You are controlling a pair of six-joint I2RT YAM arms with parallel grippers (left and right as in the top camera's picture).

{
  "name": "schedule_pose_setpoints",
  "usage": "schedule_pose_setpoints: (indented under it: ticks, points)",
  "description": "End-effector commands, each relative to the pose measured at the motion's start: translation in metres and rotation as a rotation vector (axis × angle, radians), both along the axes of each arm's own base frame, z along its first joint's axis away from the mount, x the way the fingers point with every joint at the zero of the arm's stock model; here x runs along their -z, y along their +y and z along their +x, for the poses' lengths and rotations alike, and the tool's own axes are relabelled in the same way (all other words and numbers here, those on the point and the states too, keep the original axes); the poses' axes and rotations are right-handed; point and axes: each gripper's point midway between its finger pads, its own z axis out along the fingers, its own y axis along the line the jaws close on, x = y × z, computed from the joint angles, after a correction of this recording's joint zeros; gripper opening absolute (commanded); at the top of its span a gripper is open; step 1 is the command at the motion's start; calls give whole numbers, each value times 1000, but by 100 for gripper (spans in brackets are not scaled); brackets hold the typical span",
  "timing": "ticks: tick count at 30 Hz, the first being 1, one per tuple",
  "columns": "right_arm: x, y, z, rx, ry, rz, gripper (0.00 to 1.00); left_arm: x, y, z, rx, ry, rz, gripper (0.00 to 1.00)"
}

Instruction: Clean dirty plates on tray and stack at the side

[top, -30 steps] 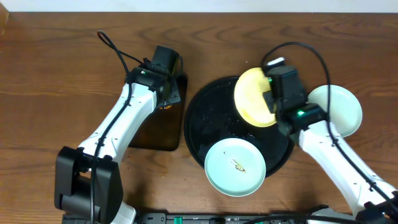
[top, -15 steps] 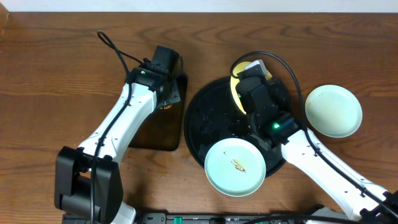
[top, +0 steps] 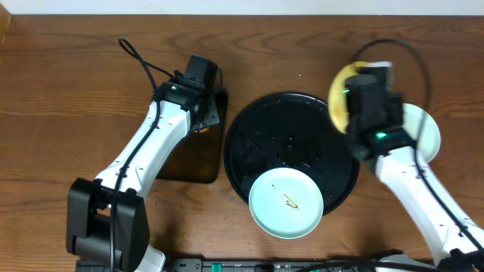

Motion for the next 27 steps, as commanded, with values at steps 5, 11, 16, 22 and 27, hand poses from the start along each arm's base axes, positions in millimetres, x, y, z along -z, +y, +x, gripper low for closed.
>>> schedule_pose_setpoints:
  ticks: [5,11,16,22,27]
  points:
    - [22,-91,-26,321,-61,310,1,-10,3,1,10,-28,9,8]
    - [39,-132,-40,421,-56,432,1,-10,3,1,10,-28,9,8]
    - [57,-150,-46,461,-30,504,1,-10,3,1,10,-28,9,8]
    - [71,-151,-43,457,-8,542,37,-10,3,0,10,-25,10,8]
    - [74,-128,-30,351,3,655,36,-10,3,0,10,-24,10,8]
